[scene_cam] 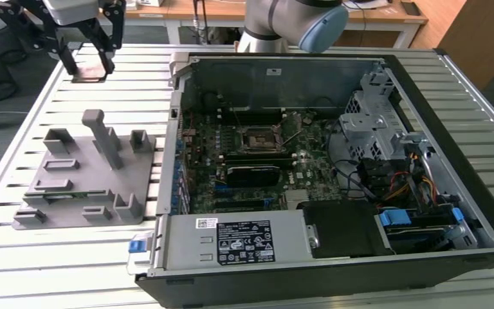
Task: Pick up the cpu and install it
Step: 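Pick up the cpu and move it towards the insertion slot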
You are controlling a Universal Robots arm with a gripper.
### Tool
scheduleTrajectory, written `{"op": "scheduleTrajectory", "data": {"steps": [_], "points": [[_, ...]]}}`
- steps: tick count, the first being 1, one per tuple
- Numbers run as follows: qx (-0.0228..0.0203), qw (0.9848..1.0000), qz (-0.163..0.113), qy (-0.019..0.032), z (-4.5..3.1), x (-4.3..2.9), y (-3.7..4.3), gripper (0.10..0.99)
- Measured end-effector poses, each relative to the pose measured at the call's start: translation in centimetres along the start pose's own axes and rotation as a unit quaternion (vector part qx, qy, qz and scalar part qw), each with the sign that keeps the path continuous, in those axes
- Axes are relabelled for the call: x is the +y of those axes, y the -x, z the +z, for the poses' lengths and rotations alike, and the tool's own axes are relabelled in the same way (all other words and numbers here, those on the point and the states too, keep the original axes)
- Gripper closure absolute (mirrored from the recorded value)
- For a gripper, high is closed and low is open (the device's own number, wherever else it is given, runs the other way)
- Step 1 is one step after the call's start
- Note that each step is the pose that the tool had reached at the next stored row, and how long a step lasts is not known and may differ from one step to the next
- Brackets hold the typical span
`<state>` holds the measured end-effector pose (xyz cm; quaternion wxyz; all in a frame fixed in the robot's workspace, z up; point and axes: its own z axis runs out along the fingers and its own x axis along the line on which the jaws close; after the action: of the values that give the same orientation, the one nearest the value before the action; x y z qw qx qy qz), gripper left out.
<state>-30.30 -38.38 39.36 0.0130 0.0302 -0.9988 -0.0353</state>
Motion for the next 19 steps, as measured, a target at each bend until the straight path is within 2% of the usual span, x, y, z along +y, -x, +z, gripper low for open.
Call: {"op": "scheduleTrajectory", "data": {"steps": [19], "points": [[0.0000,1.0000,0.000,0.0000,0.01,0.42,2.63,0.553]]}}
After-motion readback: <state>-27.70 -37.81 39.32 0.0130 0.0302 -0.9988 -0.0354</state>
